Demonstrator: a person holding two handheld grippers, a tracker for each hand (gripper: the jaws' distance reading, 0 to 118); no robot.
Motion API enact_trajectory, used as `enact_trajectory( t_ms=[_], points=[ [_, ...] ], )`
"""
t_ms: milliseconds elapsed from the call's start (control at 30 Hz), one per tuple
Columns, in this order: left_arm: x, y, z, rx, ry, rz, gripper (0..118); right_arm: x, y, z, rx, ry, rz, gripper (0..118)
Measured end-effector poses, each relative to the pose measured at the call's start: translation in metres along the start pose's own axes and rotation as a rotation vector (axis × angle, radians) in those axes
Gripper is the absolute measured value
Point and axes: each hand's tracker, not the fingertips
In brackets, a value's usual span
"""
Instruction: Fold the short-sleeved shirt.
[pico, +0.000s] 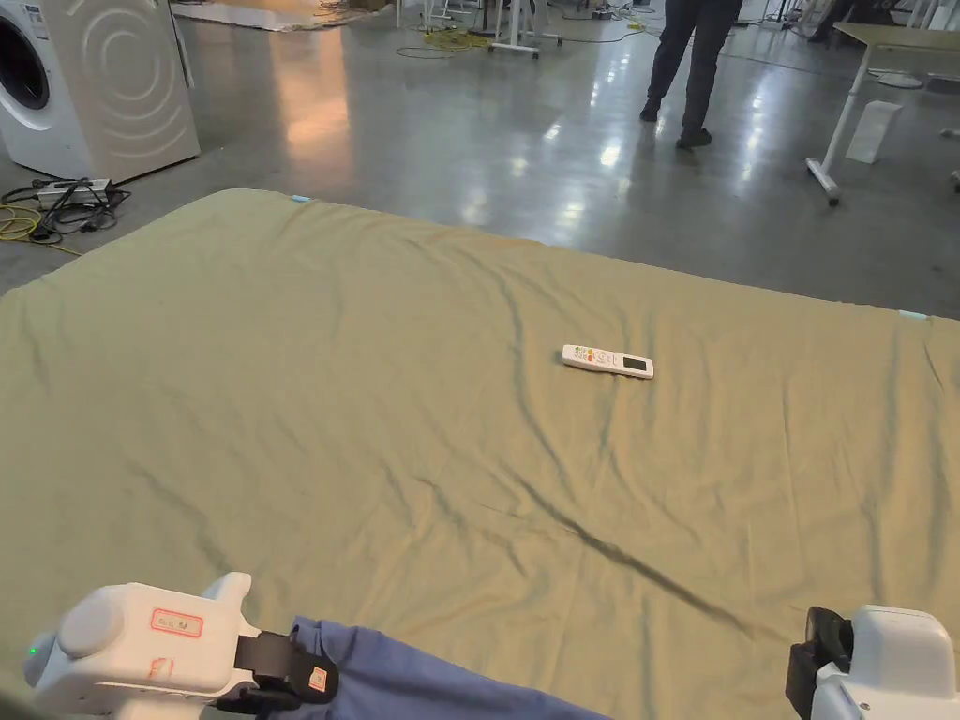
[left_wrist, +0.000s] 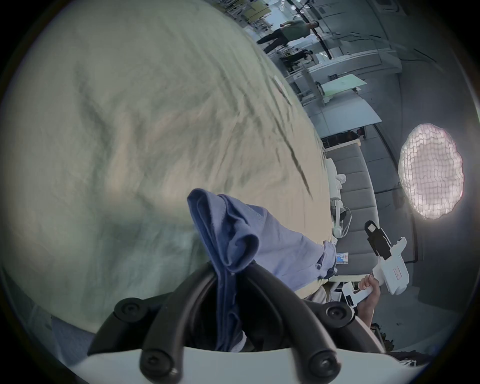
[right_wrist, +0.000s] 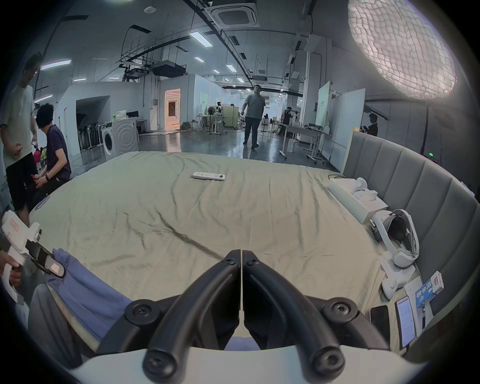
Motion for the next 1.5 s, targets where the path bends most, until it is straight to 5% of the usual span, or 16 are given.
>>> enact_trajectory(
  t_ms=[300,567,733,1100,1500],
  points=[
    [0.038,0.007,0.052,0.074,-0.017,-0.042,8,0.009,0.009,0.009,0.076,-0.014,-0.032,1],
    [0.027,0.028,0.129,0.186,0.198,-0.059,8,0.023,0.022,0.02,0.183,-0.051,-0.09,1],
    [0.075,0.009,0.136,0.181,0.309,-0.115,8,0.028,0.027,0.017,0.186,-0.051,-0.102,1],
    [0.156,-0.019,0.062,0.025,-0.003,-0.164,8,0.034,0.018,0.016,0.163,-0.055,-0.123,1],
    [0.16,-0.021,-0.101,-0.139,0.093,-0.159,8,0.043,0.0,0.021,0.122,-0.064,-0.132,1]
  ],
)
